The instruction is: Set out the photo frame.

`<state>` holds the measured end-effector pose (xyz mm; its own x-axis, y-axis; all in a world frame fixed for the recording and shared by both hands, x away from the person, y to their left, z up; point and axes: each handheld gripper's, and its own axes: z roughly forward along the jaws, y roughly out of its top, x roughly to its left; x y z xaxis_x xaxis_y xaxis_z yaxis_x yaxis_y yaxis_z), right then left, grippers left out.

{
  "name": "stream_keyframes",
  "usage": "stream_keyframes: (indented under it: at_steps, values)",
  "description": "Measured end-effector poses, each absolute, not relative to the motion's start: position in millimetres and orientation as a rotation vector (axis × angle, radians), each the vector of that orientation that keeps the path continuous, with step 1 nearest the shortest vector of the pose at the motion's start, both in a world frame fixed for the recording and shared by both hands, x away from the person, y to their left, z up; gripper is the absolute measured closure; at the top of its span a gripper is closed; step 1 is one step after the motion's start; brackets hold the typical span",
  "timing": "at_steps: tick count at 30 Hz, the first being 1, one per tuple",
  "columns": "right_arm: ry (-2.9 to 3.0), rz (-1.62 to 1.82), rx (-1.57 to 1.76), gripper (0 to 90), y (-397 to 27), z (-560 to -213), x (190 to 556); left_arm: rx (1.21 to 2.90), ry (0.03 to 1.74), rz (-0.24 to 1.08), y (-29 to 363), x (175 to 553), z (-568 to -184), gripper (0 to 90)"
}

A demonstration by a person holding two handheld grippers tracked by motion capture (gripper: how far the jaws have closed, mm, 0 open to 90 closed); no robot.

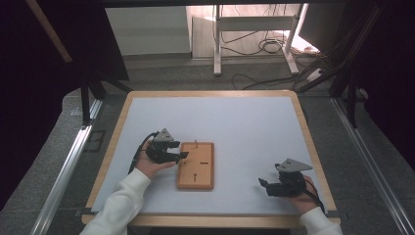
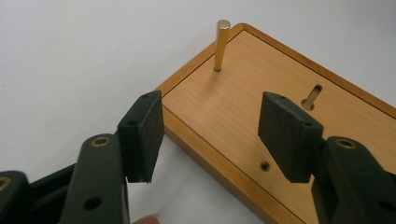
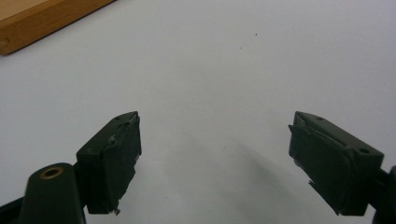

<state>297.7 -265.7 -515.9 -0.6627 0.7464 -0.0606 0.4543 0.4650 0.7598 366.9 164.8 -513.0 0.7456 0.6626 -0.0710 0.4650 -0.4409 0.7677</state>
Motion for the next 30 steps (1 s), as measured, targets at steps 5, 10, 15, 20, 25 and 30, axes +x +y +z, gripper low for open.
stream_keyframes:
  at_steps: [5, 10, 15, 20, 25, 30]
  values:
    - [2.330, 1.035, 1.010, 17.0, -264.0, -515.5, 297.6, 2.128, 0.810, 0.304, 153.2, 373.4, -508.7, 40.3]
    - [2.342, 1.034, 0.999, 17.0, -260.4, -515.6, 296.5, 2.148, 0.779, 0.303, 140.6, 382.8, -510.7, 40.3]
    - [2.346, 1.031, 0.993, 17.0, -259.6, -516.2, 296.3, 2.158, 0.779, 0.293, 132.3, 393.8, -514.6, 42.7]
    - [2.343, 1.036, 0.996, 17.0, -260.3, -516.2, 296.2, 2.154, 0.768, 0.272, 131.1, 400.5, -518.8, 50.5]
    - [2.348, 1.031, 0.996, 17.0, -259.4, -516.5, 296.3, 2.151, 0.756, 0.262, 129.6, 405.3, -521.7, 58.5]
    - [2.350, 1.036, 0.993, 17.0, -256.4, -517.0, 296.5, 2.137, 0.751, 0.269, 129.3, 408.7, -522.4, 67.6]
